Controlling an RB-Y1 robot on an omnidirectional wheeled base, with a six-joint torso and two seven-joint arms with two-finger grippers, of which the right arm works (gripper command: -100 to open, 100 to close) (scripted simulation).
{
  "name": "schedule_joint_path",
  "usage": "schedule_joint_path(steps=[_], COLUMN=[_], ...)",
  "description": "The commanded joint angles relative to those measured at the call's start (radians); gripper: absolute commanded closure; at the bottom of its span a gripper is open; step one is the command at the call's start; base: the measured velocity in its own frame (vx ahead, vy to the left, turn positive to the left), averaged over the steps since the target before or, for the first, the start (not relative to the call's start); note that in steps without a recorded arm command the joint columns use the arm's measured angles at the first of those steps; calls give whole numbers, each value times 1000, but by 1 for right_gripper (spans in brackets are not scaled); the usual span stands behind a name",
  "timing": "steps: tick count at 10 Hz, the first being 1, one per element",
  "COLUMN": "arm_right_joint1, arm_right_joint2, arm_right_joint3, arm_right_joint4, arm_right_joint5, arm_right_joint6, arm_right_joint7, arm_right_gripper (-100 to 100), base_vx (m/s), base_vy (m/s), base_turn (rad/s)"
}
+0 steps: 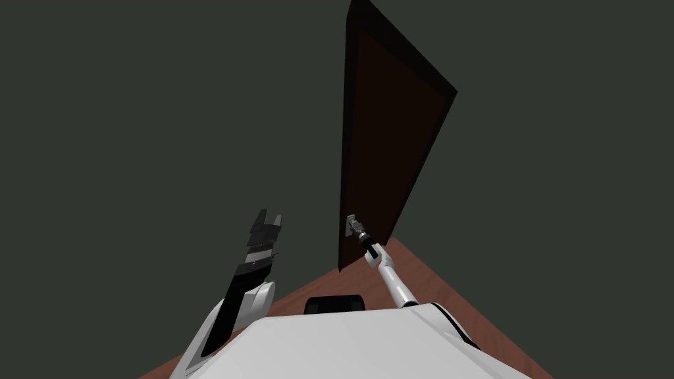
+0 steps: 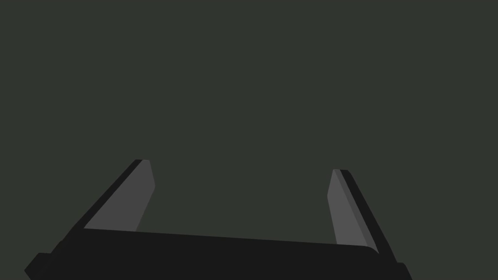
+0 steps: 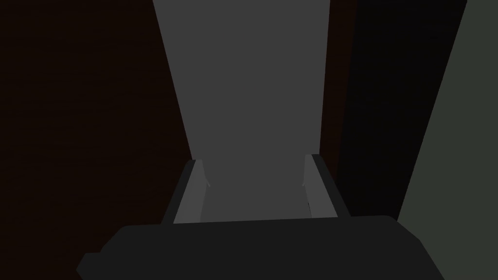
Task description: Pull the door open
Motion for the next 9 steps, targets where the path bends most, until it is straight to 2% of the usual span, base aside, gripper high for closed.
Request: schedule_joint_path(steps=[1, 2, 6, 9], arm_right_joint1=[-1, 0, -1, -2], arm_right_joint2=[1, -3, -9, -15], arm_right_joint3=[-1, 2, 6, 10], arm_right_joint4=[-2, 1, 3, 5], arm_right_joint5=[-1, -21, -71, -126], arm_right_joint6=[-1, 1, 3, 5], arm_right_joint7=[-1, -38, -122, -207], arm_right_gripper=[100, 100, 100, 100], base_vx=[0, -62, -88, -80], base_vy=[0, -16, -41, -39], base_turn=[0, 104, 85, 120])
